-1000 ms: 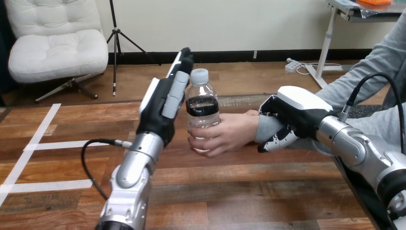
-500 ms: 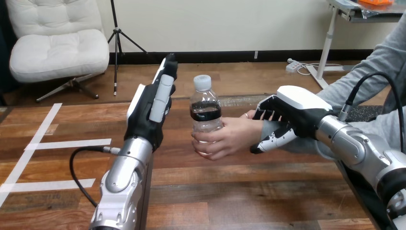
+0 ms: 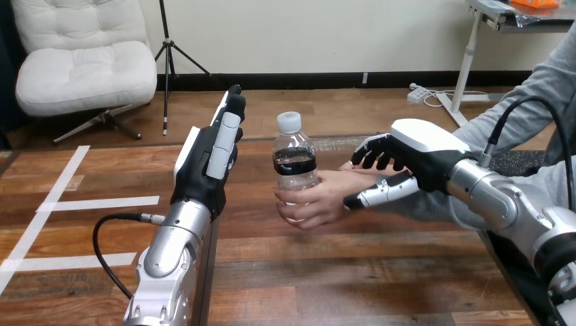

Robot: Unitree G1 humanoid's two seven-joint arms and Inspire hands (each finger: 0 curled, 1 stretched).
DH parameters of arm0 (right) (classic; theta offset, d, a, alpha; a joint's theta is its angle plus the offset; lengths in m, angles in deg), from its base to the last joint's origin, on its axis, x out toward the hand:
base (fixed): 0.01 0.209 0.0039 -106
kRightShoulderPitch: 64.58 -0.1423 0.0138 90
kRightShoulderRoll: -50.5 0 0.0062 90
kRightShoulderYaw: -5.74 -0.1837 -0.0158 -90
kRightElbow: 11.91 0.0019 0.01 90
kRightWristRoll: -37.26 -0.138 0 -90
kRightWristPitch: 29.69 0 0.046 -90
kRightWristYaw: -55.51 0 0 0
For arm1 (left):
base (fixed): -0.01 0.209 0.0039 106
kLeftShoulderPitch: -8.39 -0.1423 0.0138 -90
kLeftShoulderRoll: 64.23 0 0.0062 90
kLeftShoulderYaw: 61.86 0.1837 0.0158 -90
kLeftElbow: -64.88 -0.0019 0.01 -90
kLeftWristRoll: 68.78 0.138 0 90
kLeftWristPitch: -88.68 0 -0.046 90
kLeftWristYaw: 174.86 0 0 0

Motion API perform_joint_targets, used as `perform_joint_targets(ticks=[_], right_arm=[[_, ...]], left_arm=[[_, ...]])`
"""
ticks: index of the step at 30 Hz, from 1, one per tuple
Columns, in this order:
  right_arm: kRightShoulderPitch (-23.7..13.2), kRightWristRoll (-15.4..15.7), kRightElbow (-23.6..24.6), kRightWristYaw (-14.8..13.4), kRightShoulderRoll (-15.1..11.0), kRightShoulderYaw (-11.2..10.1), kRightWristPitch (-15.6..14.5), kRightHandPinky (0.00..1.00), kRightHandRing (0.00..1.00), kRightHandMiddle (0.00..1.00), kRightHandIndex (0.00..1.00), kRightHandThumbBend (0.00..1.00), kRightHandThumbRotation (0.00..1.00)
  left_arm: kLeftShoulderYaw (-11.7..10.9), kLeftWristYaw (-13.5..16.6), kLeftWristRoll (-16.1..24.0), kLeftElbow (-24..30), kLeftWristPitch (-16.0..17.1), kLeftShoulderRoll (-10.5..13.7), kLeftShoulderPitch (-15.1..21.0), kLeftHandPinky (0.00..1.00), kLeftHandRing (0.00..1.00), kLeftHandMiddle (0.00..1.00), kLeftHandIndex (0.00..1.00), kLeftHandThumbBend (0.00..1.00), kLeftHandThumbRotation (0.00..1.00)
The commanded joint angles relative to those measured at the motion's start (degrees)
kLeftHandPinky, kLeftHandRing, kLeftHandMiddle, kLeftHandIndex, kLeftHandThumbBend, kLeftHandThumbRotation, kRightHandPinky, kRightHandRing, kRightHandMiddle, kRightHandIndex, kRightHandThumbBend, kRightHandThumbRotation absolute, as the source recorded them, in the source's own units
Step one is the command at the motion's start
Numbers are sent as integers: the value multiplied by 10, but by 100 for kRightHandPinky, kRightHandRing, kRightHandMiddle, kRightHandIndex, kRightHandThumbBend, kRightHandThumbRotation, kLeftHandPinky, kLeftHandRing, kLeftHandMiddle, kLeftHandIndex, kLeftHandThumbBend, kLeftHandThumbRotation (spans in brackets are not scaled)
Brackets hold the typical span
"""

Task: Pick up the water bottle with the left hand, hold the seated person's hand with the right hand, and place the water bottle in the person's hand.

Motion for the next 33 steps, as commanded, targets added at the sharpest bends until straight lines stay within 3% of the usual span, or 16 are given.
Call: perform_joint_targets(ticks=[1,25,33], right_arm=[[-66,0,0,7,-11,3,-2,65,76,77,79,100,99],[-60,-23,3,54,-15,-11,-1,66,77,79,82,100,100],[-47,-48,13,58,-15,-31,3,68,79,80,83,100,100]], left_arm=[[-3,-1,-4,43,2,5,17,100,100,100,100,99,100],[-6,0,-8,55,-3,4,7,100,100,100,100,98,100],[-7,1,-6,60,3,7,2,100,100,100,100,97,100]])
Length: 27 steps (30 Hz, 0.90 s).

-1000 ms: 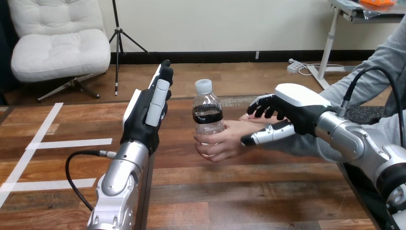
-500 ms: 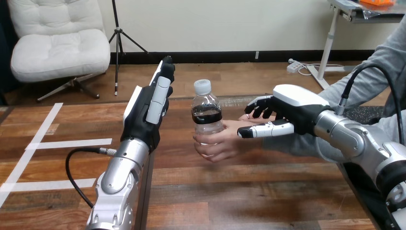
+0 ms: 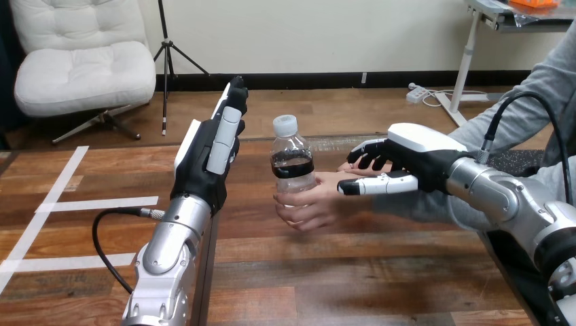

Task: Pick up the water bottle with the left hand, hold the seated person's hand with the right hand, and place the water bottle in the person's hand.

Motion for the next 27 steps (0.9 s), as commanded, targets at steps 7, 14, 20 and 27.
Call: perform_joint_targets(ticks=[7,14,20,27], right_arm=[[-15,-100,24,26,-8,-67,24,70,80,82,83,100,100],[22,-201,49,79,4,-121,57,78,84,85,86,100,100],[62,-302,80,127,31,-173,77,80,86,86,87,100,100],[111,-377,150,168,52,-199,60,83,88,88,89,100,100]], left_arm=[[-9,-1,-8,50,10,11,-8,100,100,100,100,97,100],[-17,-1,-15,83,5,16,-34,100,100,100,98,98,98],[-21,2,-17,113,7,21,-61,100,99,99,98,96,99],[-29,-7,-29,147,7,25,-89,99,98,98,97,96,99]])
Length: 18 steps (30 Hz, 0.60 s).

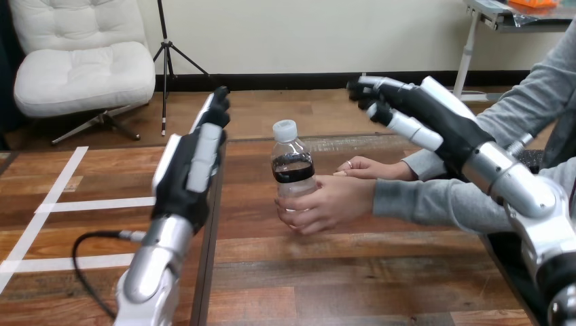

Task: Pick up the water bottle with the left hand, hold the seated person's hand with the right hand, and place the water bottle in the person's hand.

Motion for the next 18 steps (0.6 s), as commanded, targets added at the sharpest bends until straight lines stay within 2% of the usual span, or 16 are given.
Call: perform_joint_targets(ticks=[1,2,7,10,14,18], right_arm=[[36,-70,64,44,33,-40,-2,83,88,89,89,100,100],[47,-85,81,50,38,-45,-6,84,88,89,90,100,100],[80,-118,134,63,50,-54,-22,86,90,91,91,100,100],[105,-156,177,72,65,-65,-52,86,90,92,92,100,100],[145,-180,245,54,85,-71,-81,86,89,91,90,100,100],[175,-196,293,52,95,-71,-99,85,89,90,90,100,100]], left_arm=[[-16,-7,-20,60,6,17,-6,99,98,99,97,96,99],[-17,-8,-23,73,3,18,-15,99,98,99,96,97,99],[-19,-7,-29,121,-14,17,-44,100,98,99,95,98,98],[-18,-11,-34,147,-20,18,-59,100,99,99,95,99,99],[-18,-14,-41,188,-31,17,-86,100,100,99,95,98,99],[-17,-22,-57,217,-38,15,-107,100,100,99,95,97,98]])
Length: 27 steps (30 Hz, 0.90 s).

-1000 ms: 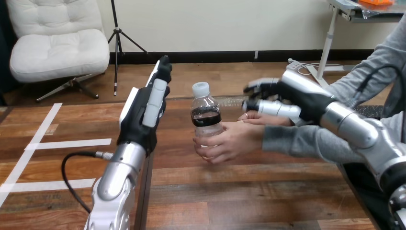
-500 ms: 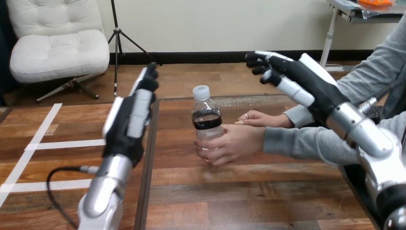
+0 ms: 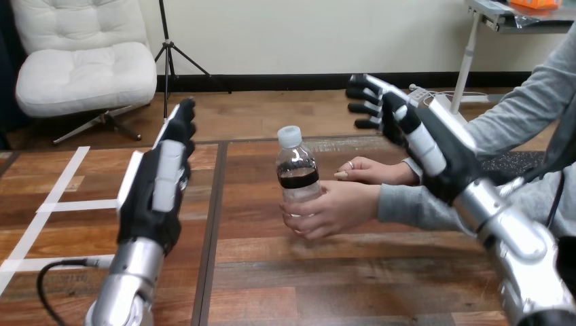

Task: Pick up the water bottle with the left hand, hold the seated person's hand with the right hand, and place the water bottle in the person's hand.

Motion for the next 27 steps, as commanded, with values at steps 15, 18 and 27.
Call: perform_joint_targets(ticks=[15,18,27], right_arm=[[136,-73,258,-17,60,-21,-91,89,91,91,91,100,100],[152,-83,280,-11,64,-20,-103,91,91,92,91,100,100],[205,-85,356,-22,78,-12,-133,92,93,93,92,99,100]], left_arm=[[22,-34,-55,196,-13,-3,-104,100,100,100,97,93,98],[28,-28,-52,216,-13,-8,-123,100,100,99,97,93,98],[43,-29,-58,253,3,-18,-168,100,99,98,96,93,98]])
